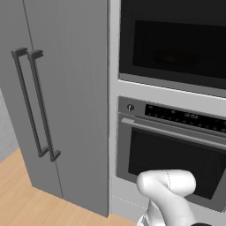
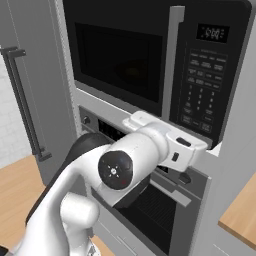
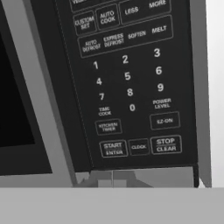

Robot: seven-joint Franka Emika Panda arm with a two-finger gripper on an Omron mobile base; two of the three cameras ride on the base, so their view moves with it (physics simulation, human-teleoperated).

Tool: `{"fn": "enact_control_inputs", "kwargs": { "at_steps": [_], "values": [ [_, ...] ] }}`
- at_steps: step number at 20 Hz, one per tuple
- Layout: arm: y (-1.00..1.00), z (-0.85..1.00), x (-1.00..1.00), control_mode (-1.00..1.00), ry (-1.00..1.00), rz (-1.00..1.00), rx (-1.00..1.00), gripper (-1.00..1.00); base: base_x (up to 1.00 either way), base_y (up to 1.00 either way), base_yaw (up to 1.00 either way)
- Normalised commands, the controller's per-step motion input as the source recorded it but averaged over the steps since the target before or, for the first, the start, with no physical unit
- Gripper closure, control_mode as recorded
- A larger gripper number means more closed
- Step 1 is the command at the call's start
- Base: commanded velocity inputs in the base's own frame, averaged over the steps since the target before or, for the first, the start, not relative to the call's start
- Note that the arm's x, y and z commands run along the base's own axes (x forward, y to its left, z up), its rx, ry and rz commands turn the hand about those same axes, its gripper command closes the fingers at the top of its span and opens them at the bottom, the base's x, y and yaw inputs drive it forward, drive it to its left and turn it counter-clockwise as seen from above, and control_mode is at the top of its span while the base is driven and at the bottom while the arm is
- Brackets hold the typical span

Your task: Pick the lemon from the sink and place it in the bowl. Then pick the bowl and place it in the microwave. Then close the microwave door and press the start button.

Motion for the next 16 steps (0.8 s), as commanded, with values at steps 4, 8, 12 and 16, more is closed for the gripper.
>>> {"fn": "enact_control_inputs", "kwargs": {
  "at_steps": [4,8,12,16],
  "values": [
    [-0.18,-0.01,0.13,-1.00,0.00,0.06,0.02,1.00,0.00,0.00,0.00],
    [-0.10,-0.02,0.22,-1.00,0.00,0.07,0.01,1.00,0.00,0.00,0.00],
    [0.00,-0.06,0.16,-1.00,0.00,0.04,0.00,1.00,0.00,0.00,0.00],
    [-0.01,-0.04,0.12,-1.00,0.00,0.03,0.00,1.00,0.00,0.00,0.00]
  ]
}}
